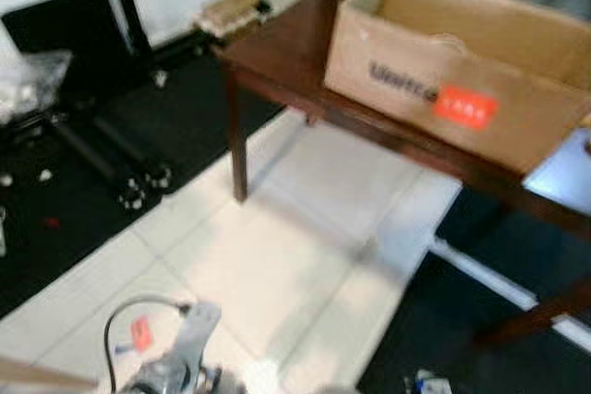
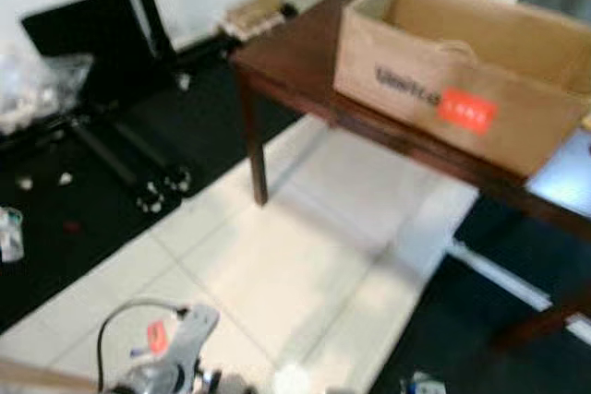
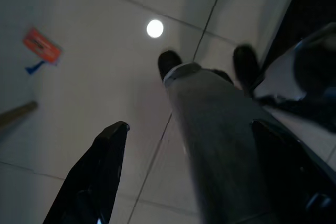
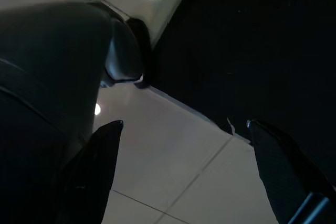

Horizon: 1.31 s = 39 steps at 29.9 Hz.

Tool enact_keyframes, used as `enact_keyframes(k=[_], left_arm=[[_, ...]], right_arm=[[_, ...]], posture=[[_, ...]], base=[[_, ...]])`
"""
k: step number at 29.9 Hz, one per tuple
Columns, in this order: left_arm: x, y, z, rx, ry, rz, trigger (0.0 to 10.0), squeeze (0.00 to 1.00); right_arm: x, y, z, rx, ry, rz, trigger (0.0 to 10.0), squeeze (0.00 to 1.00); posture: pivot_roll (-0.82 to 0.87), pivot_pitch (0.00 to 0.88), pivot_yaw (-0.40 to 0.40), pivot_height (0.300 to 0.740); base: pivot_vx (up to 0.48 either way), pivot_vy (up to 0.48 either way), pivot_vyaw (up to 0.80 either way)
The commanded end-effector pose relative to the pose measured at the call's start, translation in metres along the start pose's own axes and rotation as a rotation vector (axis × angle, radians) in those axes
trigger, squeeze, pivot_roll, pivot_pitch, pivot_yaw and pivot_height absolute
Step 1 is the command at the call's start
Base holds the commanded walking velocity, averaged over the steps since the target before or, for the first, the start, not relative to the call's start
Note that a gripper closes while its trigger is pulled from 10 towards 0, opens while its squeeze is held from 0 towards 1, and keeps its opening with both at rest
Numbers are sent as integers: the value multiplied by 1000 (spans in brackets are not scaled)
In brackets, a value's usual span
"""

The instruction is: Picking trash to rubbish bin

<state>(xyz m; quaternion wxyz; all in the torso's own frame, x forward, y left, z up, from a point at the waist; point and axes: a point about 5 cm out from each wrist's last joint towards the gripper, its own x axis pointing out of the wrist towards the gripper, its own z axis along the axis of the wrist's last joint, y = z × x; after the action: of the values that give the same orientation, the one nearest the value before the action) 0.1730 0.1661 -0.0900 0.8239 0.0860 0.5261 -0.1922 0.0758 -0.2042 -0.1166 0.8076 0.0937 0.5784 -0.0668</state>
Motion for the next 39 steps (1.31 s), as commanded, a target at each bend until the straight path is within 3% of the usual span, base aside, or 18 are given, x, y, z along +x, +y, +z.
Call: enact_keyframes(k=[1,14,39], left_arm=[[1,-5,-10,11,46,-19,10000,0],[0,-5,-11,17,48,-19,10000,0],[0,-4,-12,22,55,-10,10000,0]], right_arm=[[2,11,6,-6,-19,52,10000,0],[1,4,5,-22,-9,45,10000,0],[1,6,3,-52,-4,51,10000,0]], posture=[[81,53,-53,740],[87,63,-48,740],[89,67,-49,740]], base=[[0,0,731],[0,0,732],[0,0,732]])
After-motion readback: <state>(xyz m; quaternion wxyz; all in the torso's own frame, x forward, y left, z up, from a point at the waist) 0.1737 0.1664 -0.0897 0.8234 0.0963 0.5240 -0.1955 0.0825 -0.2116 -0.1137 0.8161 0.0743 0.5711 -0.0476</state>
